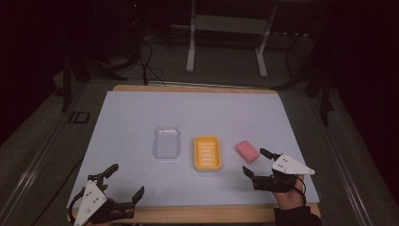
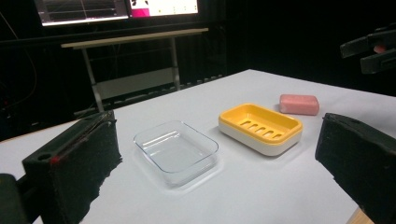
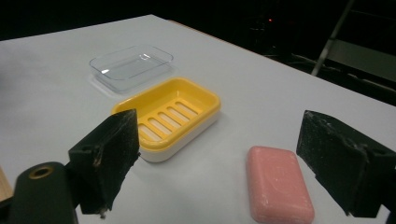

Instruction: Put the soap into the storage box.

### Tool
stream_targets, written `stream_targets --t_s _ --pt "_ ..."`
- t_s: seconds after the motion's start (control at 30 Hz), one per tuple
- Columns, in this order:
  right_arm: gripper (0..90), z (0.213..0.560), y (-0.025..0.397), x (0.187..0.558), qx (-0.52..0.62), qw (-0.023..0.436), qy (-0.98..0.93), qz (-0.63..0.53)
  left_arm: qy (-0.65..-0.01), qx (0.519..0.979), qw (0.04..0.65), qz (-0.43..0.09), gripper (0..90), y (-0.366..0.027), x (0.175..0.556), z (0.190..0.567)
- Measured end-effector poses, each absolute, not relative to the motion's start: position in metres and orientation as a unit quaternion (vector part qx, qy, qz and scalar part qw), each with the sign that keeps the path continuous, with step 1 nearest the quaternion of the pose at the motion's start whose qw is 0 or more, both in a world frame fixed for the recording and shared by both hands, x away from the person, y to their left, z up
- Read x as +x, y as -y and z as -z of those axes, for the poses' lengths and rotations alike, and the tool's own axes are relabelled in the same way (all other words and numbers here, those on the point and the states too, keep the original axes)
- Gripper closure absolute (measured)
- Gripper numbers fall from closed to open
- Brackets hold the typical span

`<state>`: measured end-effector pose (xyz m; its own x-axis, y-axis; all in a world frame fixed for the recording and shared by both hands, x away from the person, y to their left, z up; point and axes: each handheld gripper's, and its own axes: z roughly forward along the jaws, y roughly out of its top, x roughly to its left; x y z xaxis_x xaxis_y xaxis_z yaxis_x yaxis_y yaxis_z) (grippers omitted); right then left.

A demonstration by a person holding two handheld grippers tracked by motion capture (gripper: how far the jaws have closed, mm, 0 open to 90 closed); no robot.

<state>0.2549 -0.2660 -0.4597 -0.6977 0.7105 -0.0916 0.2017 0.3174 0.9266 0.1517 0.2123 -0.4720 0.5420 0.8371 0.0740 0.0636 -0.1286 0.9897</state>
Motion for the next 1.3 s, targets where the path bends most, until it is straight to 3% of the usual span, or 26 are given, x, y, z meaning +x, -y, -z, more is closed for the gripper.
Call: stream_targets --t_s 0.4,0.67,0.9,1.3 --pt "13.7 0.453 0.26 0.25 0.259 0.266 -0.777 -0.508 -0.338 0.669 0.571 -0.335 0.2 -0.213 0.152 0.472" --pt "13.1 0.455 0.256 0.253 0.209 0.226 -0.794 -0.524 -0.337 0.67 0.571 -0.333 0.2 -0.212 0.151 0.472" --pt "13.0 0.455 0.258 0.256 0.263 0.283 -0.777 -0.498 -0.338 0.674 0.567 -0.331 0.2 -0.212 0.152 0.472" --pt "11.3 0.453 0.271 0.266 0.343 0.293 -0.77 -0.45 -0.34 0.677 0.564 -0.329 0.2 -0.211 0.153 0.473"
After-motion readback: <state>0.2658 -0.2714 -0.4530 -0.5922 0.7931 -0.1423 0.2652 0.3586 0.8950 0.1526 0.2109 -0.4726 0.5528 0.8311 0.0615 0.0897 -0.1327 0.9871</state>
